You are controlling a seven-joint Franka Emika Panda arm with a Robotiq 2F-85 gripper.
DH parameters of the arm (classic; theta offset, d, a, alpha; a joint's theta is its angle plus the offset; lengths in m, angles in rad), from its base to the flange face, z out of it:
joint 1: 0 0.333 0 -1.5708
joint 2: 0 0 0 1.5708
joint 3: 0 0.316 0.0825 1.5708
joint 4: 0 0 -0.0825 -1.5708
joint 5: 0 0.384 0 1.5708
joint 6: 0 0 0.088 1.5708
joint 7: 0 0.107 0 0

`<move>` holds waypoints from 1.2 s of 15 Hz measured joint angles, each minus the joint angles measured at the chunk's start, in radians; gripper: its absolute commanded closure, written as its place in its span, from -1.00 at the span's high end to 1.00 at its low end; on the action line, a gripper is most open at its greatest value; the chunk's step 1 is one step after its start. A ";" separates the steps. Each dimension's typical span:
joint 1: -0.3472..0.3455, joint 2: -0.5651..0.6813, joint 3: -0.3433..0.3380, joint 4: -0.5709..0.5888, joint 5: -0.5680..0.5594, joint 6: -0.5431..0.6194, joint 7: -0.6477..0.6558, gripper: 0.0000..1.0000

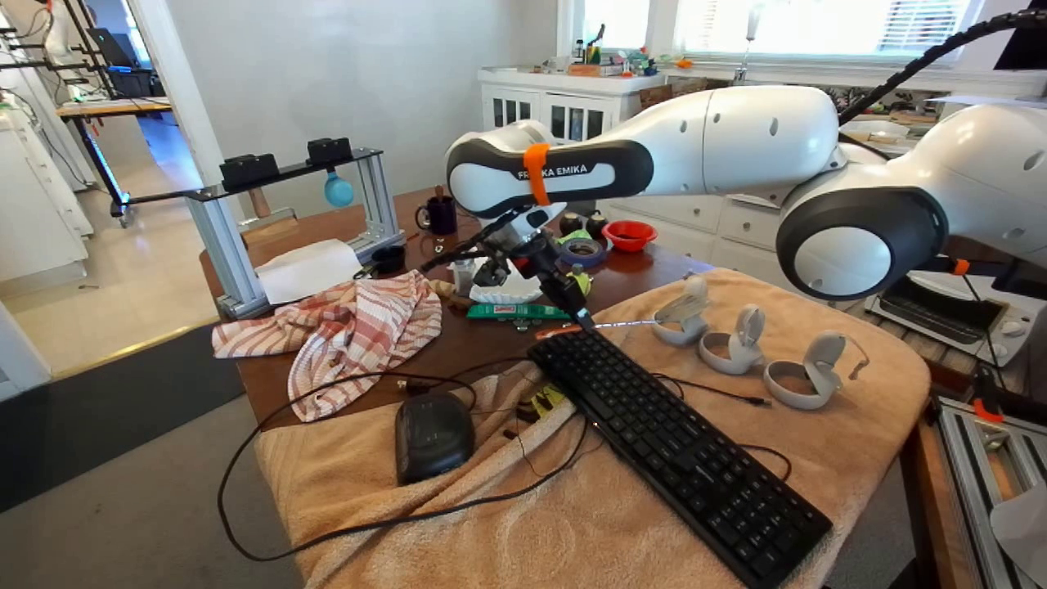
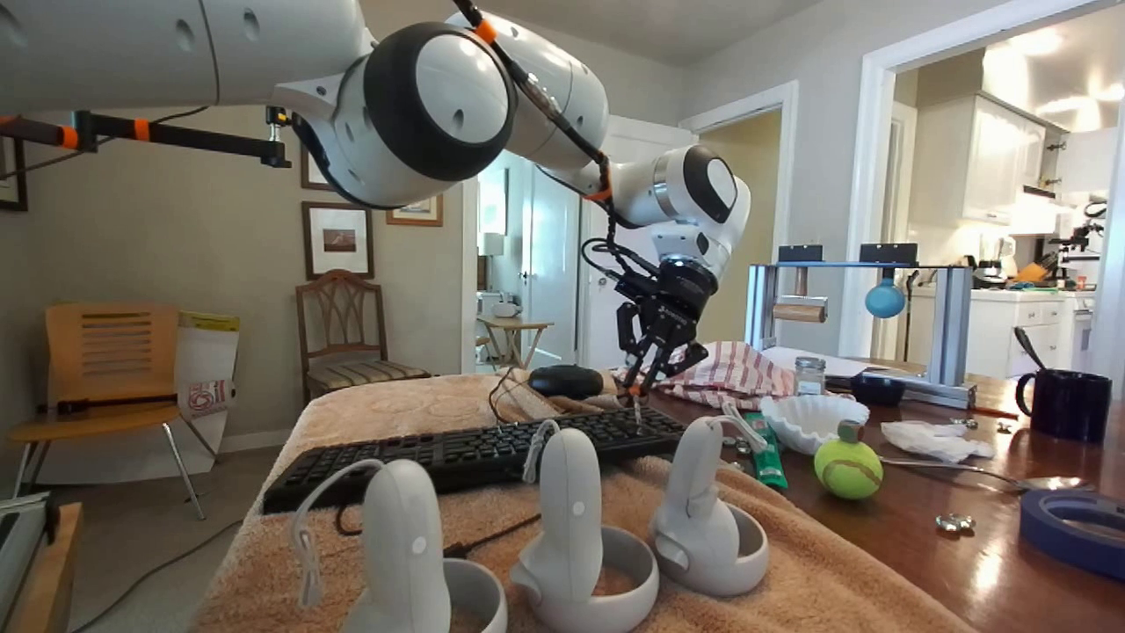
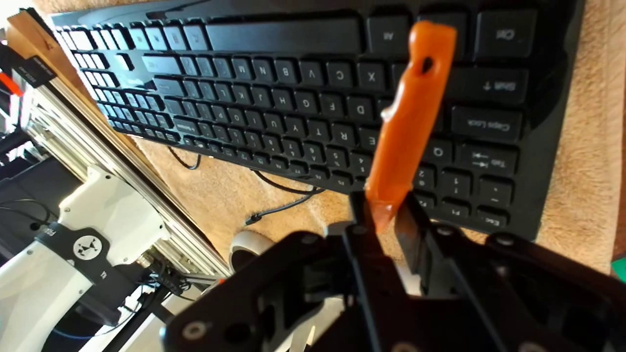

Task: Put the spatula on top of the keyboard.

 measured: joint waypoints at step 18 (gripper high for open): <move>0.022 0.003 0.000 0.000 -0.024 0.056 -0.059 -0.91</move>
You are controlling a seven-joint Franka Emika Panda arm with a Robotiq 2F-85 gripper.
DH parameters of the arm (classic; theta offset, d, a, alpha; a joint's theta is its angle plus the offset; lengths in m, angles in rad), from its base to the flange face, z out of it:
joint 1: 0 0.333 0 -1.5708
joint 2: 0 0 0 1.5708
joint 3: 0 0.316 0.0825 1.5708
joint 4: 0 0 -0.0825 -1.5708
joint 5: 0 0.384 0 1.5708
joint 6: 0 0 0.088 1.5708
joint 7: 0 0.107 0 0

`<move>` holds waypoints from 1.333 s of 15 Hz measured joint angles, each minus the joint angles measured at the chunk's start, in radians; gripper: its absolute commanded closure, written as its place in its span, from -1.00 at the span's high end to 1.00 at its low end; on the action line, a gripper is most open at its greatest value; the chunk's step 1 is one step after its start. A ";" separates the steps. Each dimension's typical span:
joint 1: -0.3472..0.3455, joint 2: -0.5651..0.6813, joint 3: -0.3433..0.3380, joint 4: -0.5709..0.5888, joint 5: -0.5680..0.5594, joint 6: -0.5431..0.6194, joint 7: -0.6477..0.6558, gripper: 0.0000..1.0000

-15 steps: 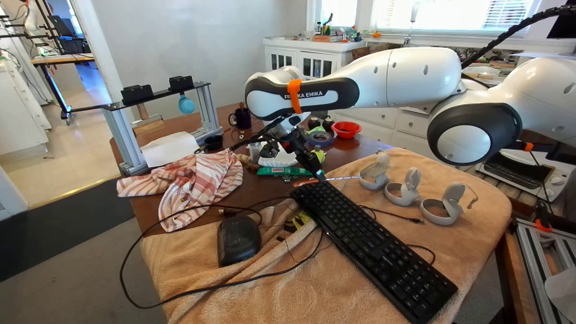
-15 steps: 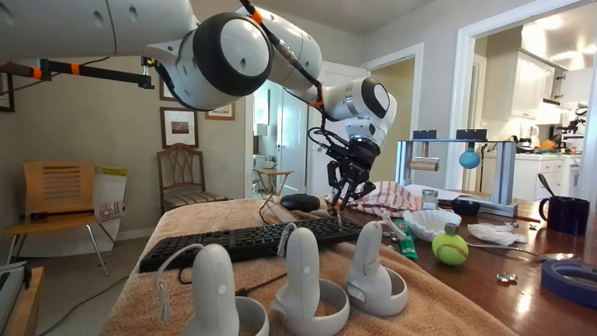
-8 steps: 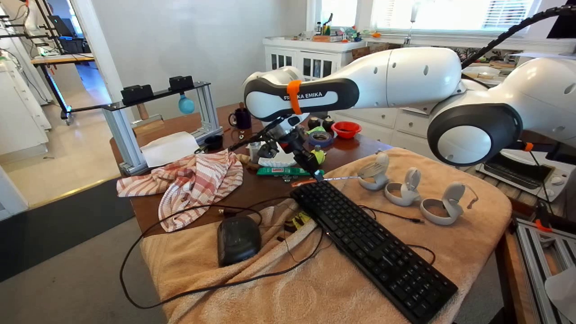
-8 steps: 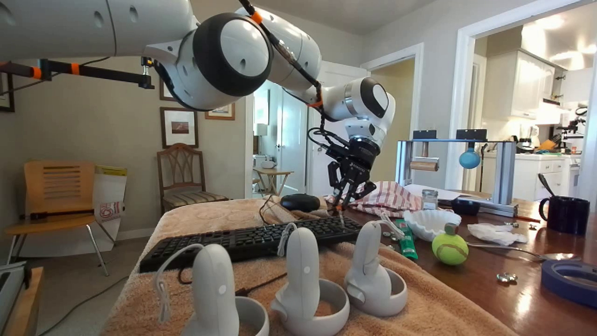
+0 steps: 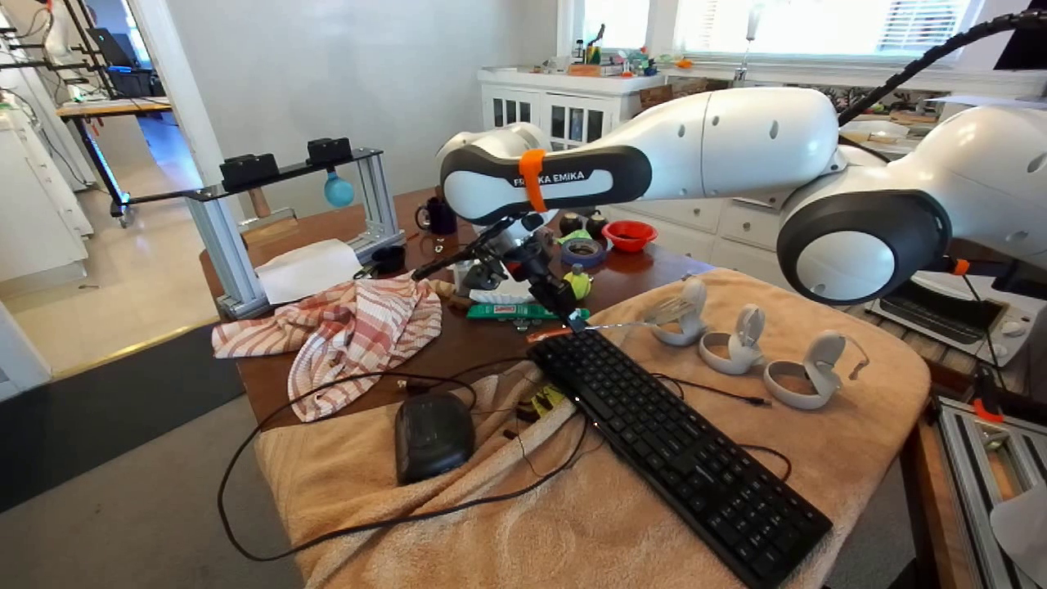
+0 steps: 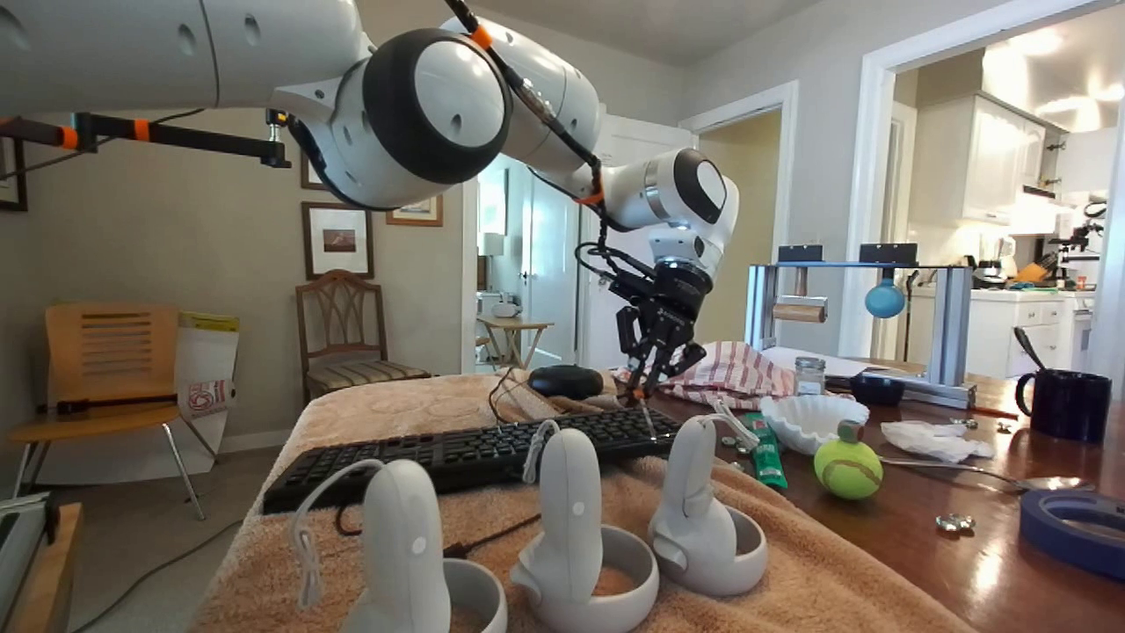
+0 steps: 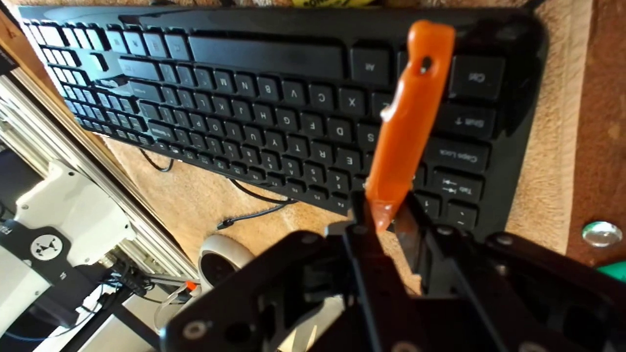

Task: Put the spatula on top of the keyboard.

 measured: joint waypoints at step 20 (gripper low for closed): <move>0.033 0.025 -0.011 0.000 -0.046 0.008 -0.067 -0.91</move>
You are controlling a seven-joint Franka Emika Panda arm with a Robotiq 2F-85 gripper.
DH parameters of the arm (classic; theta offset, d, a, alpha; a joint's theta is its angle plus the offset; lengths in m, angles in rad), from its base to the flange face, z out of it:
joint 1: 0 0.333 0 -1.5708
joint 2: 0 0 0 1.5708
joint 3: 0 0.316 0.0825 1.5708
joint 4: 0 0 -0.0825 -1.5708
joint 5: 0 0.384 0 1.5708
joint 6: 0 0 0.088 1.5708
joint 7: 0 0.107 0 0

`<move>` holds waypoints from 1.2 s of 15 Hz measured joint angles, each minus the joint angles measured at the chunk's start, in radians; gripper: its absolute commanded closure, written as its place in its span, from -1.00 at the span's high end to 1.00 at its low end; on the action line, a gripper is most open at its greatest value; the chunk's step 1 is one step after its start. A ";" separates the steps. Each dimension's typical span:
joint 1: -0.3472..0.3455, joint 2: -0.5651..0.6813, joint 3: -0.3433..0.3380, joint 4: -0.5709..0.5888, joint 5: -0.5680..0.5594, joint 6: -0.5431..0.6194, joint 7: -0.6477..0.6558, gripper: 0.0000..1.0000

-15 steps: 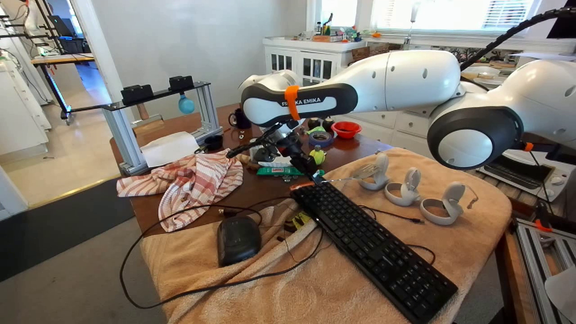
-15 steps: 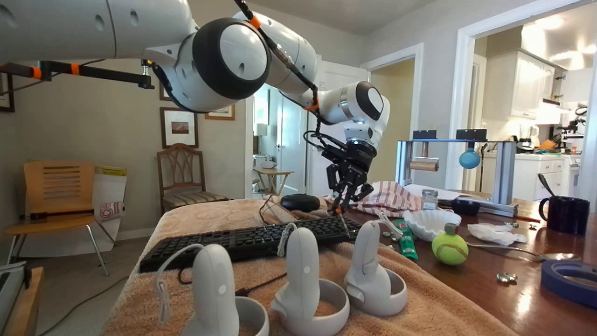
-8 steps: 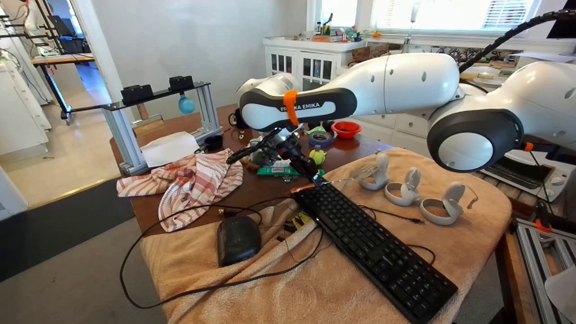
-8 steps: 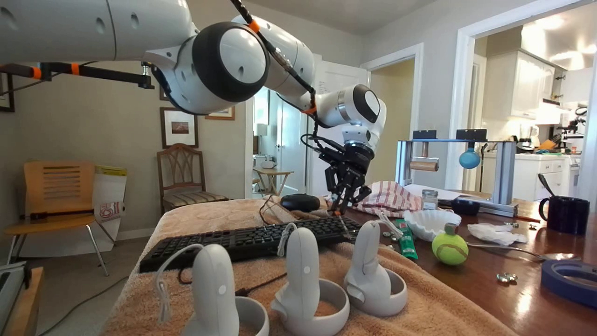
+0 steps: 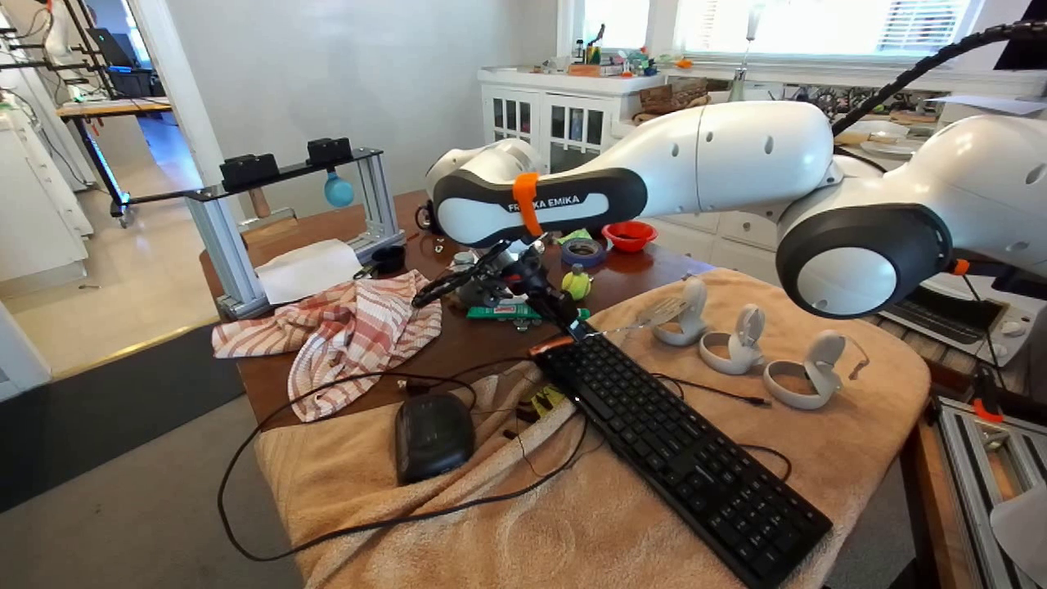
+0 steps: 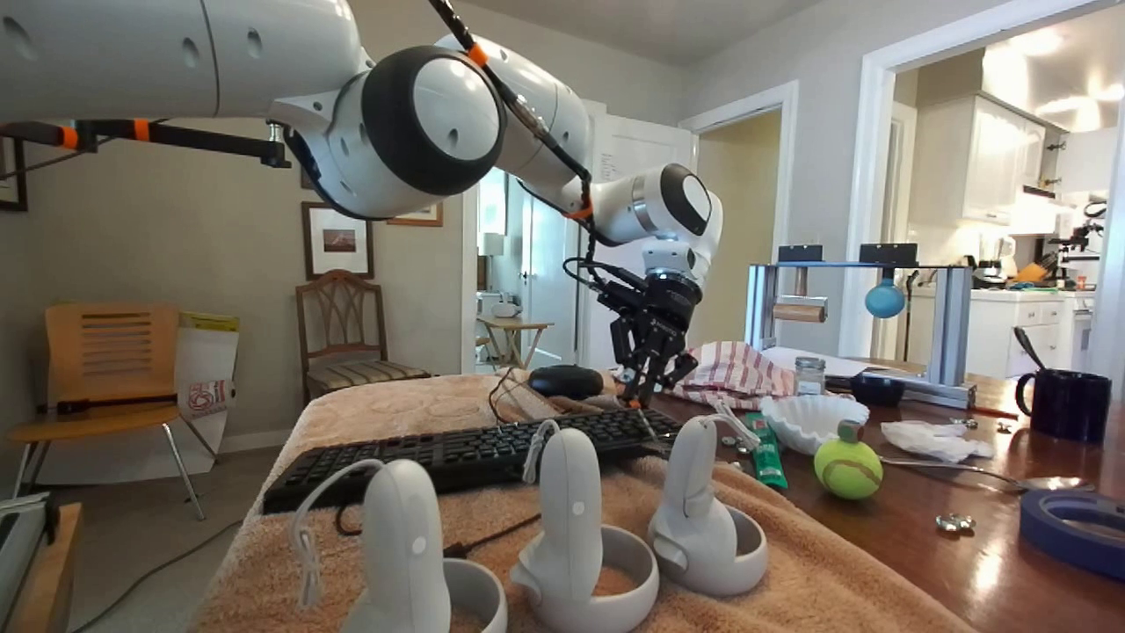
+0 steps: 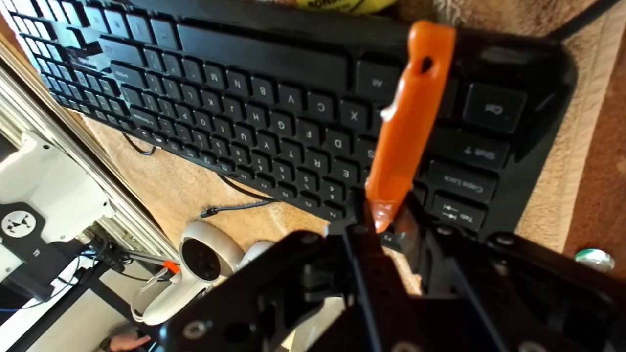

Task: Put the spatula on top of the keyboard.

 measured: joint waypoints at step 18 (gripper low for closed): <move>0.083 -0.053 -0.040 0.010 -0.081 0.004 -0.052 1.00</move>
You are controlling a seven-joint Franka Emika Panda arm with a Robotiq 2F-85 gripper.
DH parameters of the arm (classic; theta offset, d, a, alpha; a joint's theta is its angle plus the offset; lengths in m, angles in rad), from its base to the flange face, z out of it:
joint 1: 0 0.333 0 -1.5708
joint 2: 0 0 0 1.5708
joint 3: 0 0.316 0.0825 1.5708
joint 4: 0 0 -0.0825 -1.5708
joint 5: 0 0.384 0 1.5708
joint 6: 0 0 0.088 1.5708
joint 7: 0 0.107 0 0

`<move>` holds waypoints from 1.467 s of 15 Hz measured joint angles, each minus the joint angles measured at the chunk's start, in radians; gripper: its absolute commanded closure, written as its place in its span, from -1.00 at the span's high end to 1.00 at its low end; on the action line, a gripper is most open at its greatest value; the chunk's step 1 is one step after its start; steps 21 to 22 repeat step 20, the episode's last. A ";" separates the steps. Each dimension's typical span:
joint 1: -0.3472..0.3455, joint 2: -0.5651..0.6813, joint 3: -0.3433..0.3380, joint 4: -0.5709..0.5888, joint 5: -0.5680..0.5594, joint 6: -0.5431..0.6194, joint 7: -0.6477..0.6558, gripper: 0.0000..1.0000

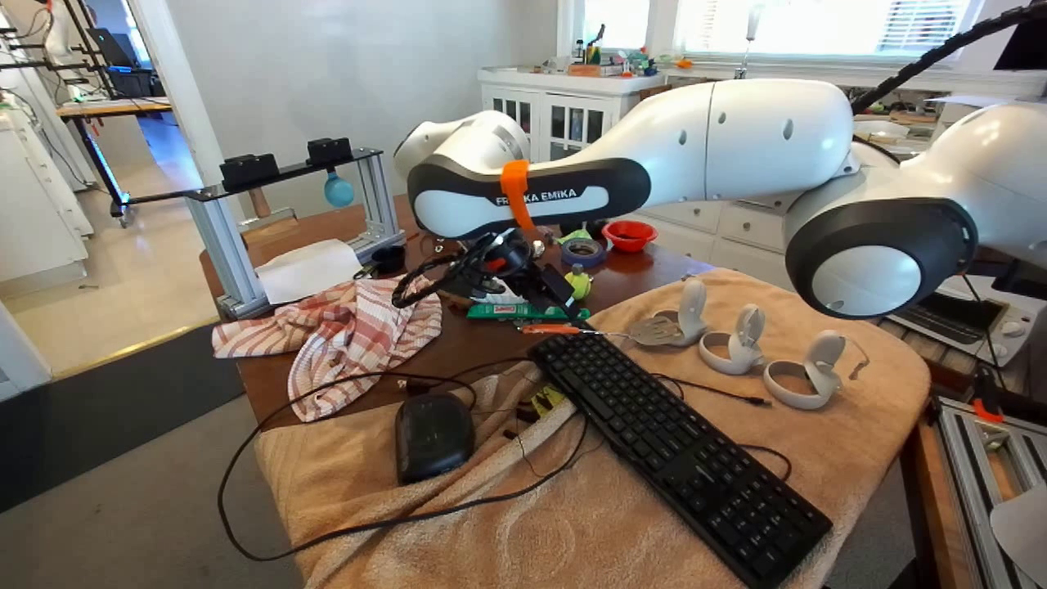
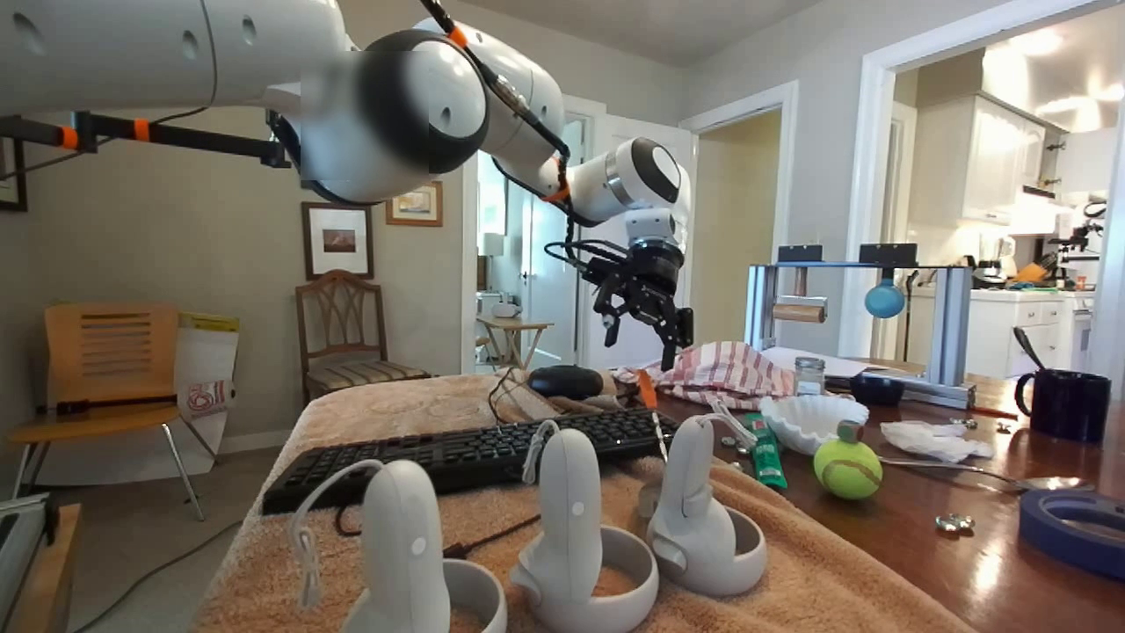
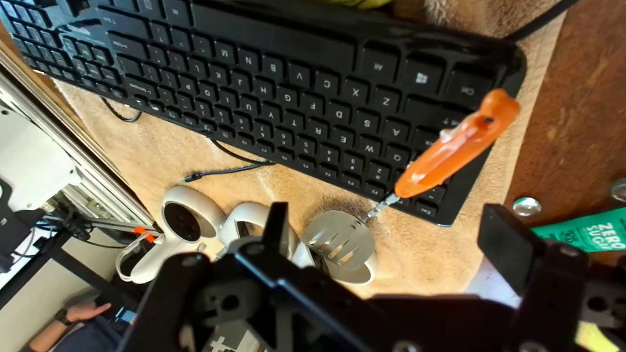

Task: Put the spatula on top of the keyboard.

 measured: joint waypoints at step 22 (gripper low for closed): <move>0.046 -0.220 0.086 -0.003 0.113 -0.108 0.041 1.00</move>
